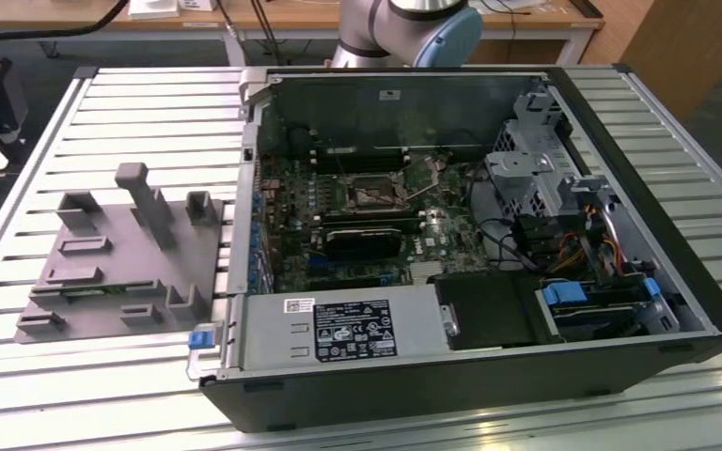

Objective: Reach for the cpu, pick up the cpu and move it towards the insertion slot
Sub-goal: 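Pick up the cpu and move it towards the insertion slot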

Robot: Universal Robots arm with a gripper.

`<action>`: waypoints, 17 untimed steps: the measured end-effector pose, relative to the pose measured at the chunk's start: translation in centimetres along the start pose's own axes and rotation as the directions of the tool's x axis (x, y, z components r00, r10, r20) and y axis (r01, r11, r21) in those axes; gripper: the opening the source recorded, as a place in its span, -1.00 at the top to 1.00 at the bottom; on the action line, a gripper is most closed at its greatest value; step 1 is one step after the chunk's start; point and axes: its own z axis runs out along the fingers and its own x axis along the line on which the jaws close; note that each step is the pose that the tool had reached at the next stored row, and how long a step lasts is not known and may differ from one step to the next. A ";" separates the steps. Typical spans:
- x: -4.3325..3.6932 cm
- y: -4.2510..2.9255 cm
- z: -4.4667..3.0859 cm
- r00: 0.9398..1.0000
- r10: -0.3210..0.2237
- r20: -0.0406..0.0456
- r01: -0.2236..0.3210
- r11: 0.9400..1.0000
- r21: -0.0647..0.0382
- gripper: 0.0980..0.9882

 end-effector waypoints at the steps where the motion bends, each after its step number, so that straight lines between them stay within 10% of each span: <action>1: 0.00 0.03 -0.39 1.000 0.000 0.000 0.000 1.000 0.000 0.00; 7: 0.01 0.18 -2.39 1.000 0.001 0.000 -0.001 1.000 0.000 0.00; 17: -1.89 0.15 -2.53 1.000 0.001 0.001 -0.001 1.000 0.000 0.00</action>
